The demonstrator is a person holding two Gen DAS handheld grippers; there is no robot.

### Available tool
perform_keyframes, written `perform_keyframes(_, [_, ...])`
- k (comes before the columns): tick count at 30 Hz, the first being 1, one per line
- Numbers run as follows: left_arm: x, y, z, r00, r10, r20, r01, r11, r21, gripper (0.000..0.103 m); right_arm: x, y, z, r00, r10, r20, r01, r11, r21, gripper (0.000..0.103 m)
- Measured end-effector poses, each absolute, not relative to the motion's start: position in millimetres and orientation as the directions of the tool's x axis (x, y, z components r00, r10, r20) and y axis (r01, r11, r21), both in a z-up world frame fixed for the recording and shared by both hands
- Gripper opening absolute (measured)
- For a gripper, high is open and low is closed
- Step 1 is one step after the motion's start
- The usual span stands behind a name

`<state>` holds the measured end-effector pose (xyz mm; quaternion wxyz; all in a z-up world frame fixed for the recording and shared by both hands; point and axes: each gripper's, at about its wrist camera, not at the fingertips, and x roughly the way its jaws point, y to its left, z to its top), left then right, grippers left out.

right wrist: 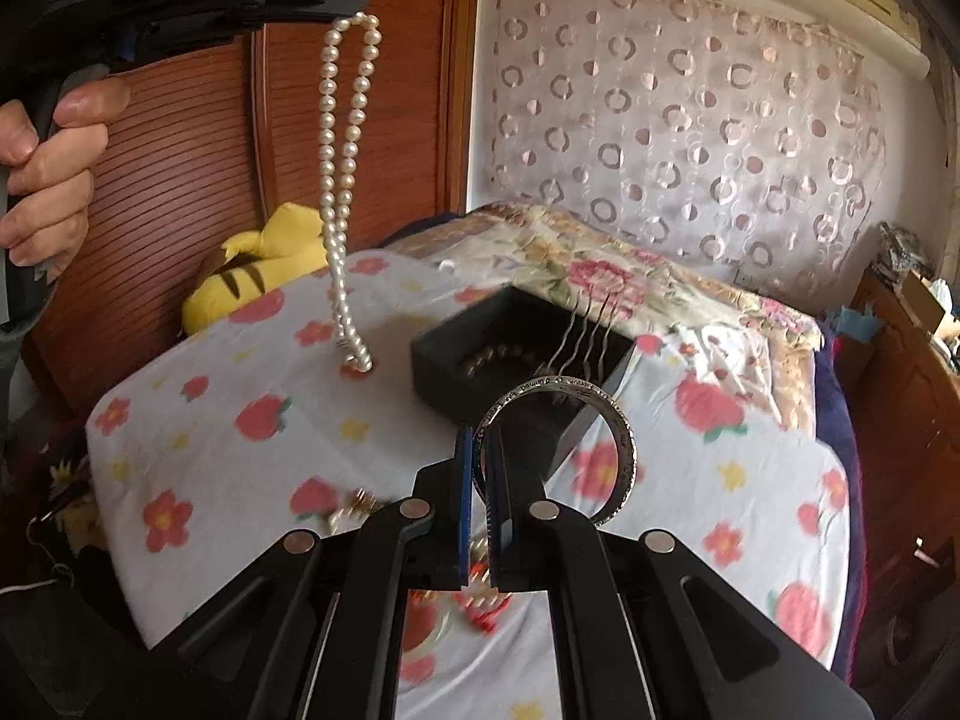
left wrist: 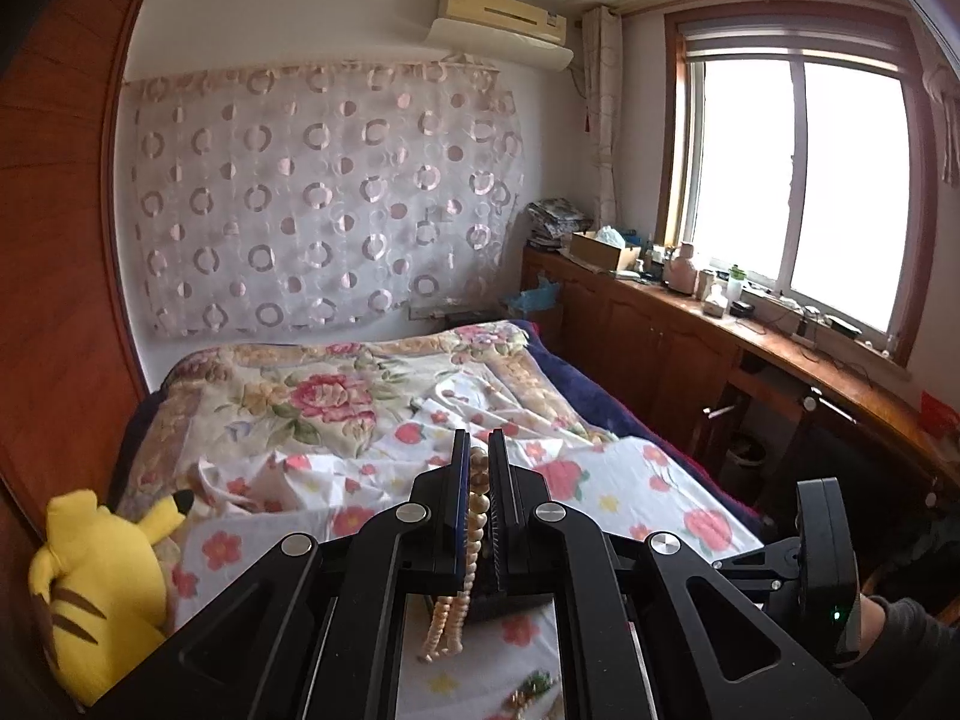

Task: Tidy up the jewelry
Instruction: 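Release the pearls into the box with the left gripper while the right gripper drops the bangle in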

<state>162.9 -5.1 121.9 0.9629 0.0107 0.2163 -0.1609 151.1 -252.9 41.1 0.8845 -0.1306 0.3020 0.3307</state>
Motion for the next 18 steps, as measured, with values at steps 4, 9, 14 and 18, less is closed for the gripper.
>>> perform_keyframes(4, [183.8,-14.0,137.2,0.858,-0.292,-0.422,0.306,0.951,-0.036,0.005,168.0,-251.5,52.4,0.612,0.504,-0.609,-0.659,0.751,-0.041,0.005])
perform_keyframes(9, [208.3,-26.2,145.4,0.859,-0.280,-0.428,0.298,0.954,-0.026,0.005,190.6,-244.9,53.0,0.613,0.502,-0.610,-0.660,0.750,-0.044,0.005])
perform_keyframes(14, [236.4,-33.2,113.7,0.827,-0.265,-0.496,0.284,0.958,-0.037,0.005,210.0,-234.8,41.0,0.596,0.506,-0.624,-0.667,0.744,-0.034,0.005])
perform_keyframes(18, [253.7,-30.9,62.6,0.781,-0.243,-0.575,0.263,0.963,-0.050,0.005,227.8,-225.6,25.1,0.570,0.508,-0.646,-0.673,0.740,-0.012,0.005])
